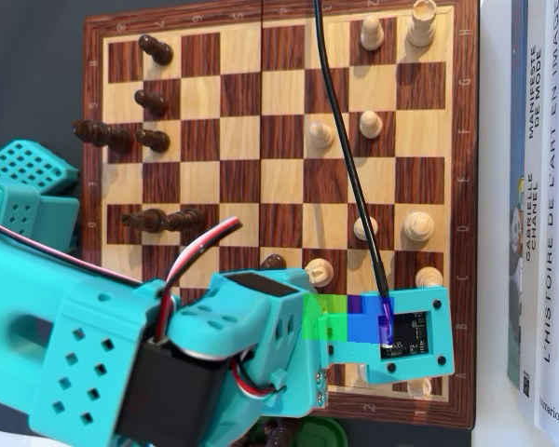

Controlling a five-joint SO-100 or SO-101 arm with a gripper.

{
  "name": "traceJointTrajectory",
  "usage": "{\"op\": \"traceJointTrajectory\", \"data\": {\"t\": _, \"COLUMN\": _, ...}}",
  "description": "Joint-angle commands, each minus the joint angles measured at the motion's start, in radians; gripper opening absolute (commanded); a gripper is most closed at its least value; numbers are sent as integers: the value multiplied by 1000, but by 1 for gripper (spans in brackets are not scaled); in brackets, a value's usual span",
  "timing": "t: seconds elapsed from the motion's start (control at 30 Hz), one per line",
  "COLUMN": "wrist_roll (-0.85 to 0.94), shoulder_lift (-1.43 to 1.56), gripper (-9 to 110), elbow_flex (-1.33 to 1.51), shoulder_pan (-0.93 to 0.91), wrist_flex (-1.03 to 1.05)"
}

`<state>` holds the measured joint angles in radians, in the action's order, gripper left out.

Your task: Play chess

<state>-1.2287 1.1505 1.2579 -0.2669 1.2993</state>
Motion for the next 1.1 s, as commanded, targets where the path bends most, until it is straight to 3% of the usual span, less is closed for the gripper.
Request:
{"op": "traceJointTrajectory", "data": {"t": 0.0, "wrist_roll": -5, "shoulder_lift": 9, "gripper": 6, "elbow_flex": -38, "shoulder_pan": -9, "wrist_flex": -3}}
{"op": "traceJointTrajectory", "data": {"t": 1.07, "wrist_roll": 3, "shoulder_lift": 15, "gripper": 12, "elbow_flex": -40, "shoulder_pan": -12, "wrist_flex": -12}}
